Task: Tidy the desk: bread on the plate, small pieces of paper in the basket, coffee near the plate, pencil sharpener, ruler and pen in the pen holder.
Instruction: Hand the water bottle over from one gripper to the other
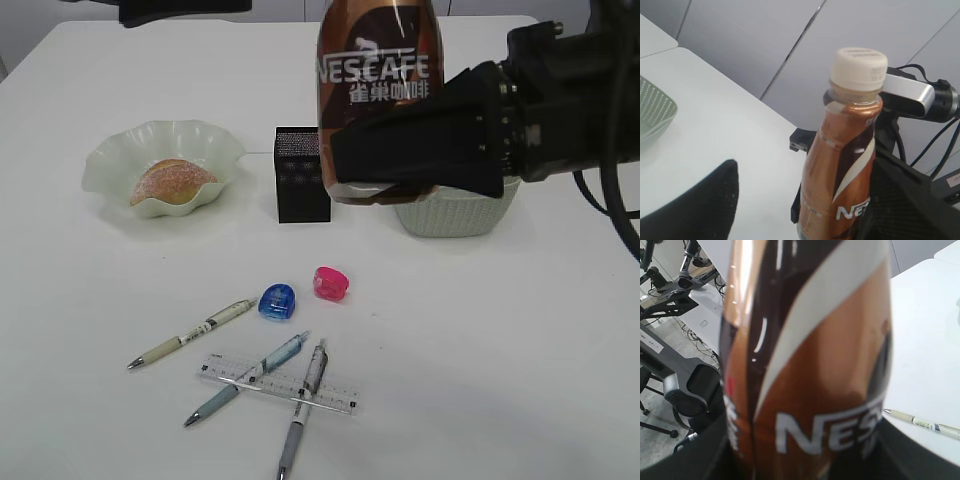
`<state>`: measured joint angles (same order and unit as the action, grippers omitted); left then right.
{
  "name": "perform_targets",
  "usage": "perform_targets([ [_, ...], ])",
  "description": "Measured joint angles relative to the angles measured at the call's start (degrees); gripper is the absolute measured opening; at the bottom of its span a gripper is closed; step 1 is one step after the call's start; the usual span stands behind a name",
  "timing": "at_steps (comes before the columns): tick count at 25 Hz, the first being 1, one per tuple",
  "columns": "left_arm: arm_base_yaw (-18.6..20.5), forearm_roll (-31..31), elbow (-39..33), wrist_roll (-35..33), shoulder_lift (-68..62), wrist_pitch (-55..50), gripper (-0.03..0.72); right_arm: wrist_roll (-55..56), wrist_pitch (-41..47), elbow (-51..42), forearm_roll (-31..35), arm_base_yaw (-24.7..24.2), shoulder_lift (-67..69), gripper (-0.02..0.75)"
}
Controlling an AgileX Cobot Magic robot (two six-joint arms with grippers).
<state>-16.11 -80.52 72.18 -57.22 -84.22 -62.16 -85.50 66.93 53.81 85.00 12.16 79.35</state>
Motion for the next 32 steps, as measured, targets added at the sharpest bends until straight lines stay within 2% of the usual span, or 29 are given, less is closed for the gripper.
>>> perform_targets([
  [6,-5.1,-0.4,3.0,-0.1,-4.0,-1.0,0.598,0.0,0.0,0.0,-0.6,0.0,0.0,0.406],
  [13,-8.6,-0.9,5.6,-0.1,-6.0,-1.0,0.598,0.0,0.0,0.0,-1.2,0.0,0.0,0.406],
  [32,-11.3,-3.9,6.4,-0.6,-9.1,-0.5,0.593,0.0,0.0,0.0,-1.3,0.0,0.0,0.406],
])
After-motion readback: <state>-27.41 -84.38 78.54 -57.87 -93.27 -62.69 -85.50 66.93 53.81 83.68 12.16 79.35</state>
